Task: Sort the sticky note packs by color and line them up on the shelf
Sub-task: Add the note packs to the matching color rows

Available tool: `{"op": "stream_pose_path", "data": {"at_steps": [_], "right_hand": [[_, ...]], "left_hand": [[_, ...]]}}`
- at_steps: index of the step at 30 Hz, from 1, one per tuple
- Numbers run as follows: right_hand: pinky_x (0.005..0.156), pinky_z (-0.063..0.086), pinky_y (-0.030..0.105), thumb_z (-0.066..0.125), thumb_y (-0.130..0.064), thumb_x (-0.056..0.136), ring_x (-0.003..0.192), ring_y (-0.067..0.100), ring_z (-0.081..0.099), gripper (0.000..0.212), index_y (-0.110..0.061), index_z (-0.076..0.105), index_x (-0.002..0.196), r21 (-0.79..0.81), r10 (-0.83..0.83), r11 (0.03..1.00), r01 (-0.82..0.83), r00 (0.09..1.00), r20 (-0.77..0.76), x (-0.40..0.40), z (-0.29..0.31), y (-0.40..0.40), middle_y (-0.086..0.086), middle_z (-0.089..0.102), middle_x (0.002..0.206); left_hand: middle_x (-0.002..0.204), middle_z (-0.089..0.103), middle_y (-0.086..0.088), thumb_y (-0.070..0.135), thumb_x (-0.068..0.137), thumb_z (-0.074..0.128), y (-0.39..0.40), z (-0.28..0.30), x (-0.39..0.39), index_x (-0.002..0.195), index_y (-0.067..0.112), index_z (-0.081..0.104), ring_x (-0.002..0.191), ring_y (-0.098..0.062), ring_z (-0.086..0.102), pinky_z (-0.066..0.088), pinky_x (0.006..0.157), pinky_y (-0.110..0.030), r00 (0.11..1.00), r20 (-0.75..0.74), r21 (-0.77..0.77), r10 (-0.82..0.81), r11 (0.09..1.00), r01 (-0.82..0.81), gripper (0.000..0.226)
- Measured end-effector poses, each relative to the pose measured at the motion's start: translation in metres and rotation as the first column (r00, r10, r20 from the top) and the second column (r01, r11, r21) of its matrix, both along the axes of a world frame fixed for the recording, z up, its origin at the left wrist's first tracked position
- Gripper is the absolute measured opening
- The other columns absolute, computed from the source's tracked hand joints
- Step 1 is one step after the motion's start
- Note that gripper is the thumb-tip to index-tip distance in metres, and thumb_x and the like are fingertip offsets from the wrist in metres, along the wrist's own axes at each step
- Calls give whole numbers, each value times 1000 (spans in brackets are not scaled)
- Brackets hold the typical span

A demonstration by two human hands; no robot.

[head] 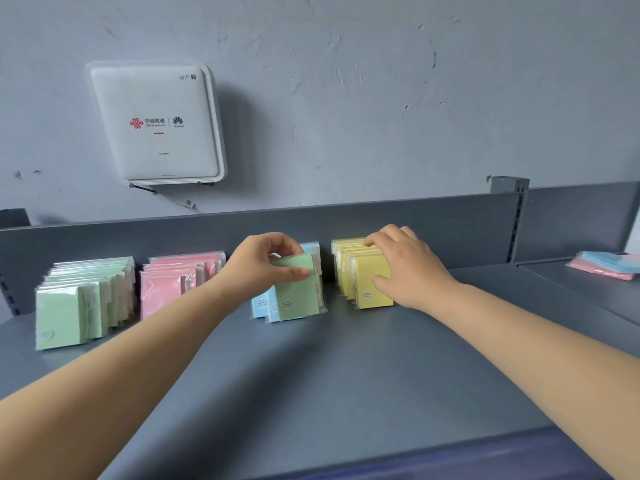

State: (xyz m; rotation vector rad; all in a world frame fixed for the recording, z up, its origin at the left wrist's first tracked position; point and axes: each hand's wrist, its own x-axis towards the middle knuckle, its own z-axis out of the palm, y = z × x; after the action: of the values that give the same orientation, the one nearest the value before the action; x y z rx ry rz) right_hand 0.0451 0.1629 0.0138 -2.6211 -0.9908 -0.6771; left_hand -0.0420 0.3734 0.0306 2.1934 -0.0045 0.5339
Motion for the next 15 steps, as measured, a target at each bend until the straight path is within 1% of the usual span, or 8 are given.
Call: {"op": "stream_pose_path", "data": {"at_steps": [2,3,5,6,8,10,12,15], "right_hand": [[91,36,27,62,-22,83,111,18,43,39,-18,51,121,115,79,991,-73,995,-56,-16,2,2,-4,49,114],[88,38,26,65,-23,82,104,17,46,36,-17,55,116,179,136,977,-115,984,-114,-26,2,4,-6,50,105],[80,41,22,72,-26,78,93,16,51,35,-18,57,109,281,248,943,-175,936,-250,-51,4,9,-6,53,96],[75,42,18,74,-27,76,90,15,53,37,-19,57,108,316,293,929,-192,904,-312,-65,4,13,-6,56,95],[71,43,16,78,-29,72,84,13,57,41,-21,56,106,354,361,909,-218,837,-410,-90,3,22,-6,60,93],[76,46,23,80,-28,70,78,12,58,42,-20,58,105,364,407,898,-248,784,-468,-112,0,35,-6,63,90],[77,48,28,80,-24,71,75,13,60,35,-16,61,100,379,446,883,-278,747,-493,-130,-4,47,-3,68,88],[65,49,22,78,-17,73,64,9,63,24,-15,64,94,419,493,859,-295,700,-517,-151,-6,68,-4,69,78]], "left_hand": [[84,64,2,12,72,79,-1,0,-15,81,15,64,77,-13,59,44,60,-11,1000,9,2,4,1000,-4,18],[83,64,3,12,72,79,-3,-1,-24,81,15,64,75,-11,58,43,56,-8,1000,8,-1,9,1000,-9,18],[80,62,6,12,72,79,-6,-2,-44,79,17,63,72,-9,56,40,53,-5,1000,0,-1,13,1000,-13,18],[79,62,6,11,72,79,-7,-3,-55,77,19,62,72,-9,56,42,56,-6,1000,-4,5,10,1000,-10,19],[78,62,7,11,71,79,-8,-5,-76,75,21,62,74,-10,57,46,67,-14,1000,1,10,12,1000,-12,21],[79,63,4,9,70,80,-7,-7,-97,77,20,63,76,-13,57,48,71,-23,1000,-1,-1,20,1000,-20,21],[82,64,1,9,71,79,-4,-9,-117,81,17,64,77,-14,57,48,71,-23,1000,-13,-3,27,1000,-27,19],[81,63,5,13,73,78,6,-9,-145,80,21,64,75,-8,56,47,66,-16,997,-19,2,76,997,-76,18]]}}
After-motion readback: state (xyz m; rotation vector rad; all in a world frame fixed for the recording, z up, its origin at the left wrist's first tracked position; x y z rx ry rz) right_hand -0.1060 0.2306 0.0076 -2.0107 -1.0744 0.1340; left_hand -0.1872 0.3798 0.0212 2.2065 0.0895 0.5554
